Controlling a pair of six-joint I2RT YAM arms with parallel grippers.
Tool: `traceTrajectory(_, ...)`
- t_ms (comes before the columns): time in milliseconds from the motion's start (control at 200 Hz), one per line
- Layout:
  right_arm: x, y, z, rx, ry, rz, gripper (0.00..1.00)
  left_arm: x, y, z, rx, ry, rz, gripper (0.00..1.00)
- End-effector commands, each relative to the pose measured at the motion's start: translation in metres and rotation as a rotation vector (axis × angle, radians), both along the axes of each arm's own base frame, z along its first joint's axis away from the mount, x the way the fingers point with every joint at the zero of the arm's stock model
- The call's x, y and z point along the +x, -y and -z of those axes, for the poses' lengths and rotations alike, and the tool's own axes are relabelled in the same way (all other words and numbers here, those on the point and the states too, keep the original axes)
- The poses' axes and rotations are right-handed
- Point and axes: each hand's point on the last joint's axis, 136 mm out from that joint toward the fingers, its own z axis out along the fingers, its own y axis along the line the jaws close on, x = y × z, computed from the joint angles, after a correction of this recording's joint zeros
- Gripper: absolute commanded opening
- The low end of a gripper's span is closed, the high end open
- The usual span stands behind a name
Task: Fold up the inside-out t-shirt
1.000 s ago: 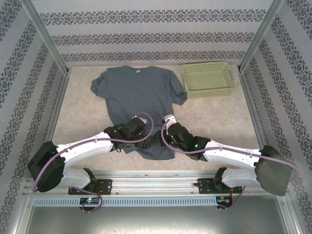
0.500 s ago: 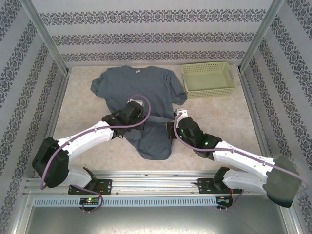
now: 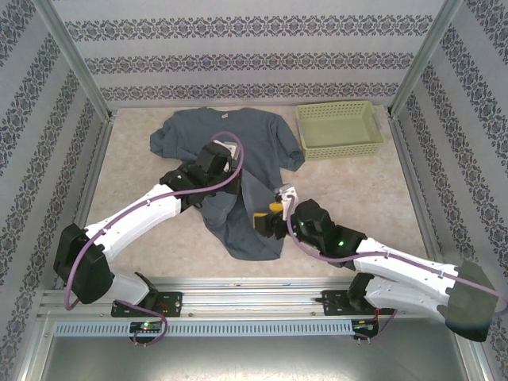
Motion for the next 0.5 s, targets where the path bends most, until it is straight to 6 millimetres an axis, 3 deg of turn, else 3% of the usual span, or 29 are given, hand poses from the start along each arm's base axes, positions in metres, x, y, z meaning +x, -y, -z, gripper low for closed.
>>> traceTrajectory(0, -0.021, -0.031, 0.006, 0.012, 0.067, -0.177, 0.68, 0.003, -0.005, -0.003, 0.039, -0.004, 0.026, 0.00)
traceTrajectory(250, -0.038, -0.084, 0.042, -0.154, 0.179, -0.343, 0.69, 0.008, -0.013, -0.010, 0.027, -0.001, 0.015, 0.00)
traceTrajectory(495, -0.012, -0.111, 0.088, -0.265, 0.239, -0.358, 0.69, 0.006, -0.015, -0.015, 0.019, 0.000, 0.023, 0.00)
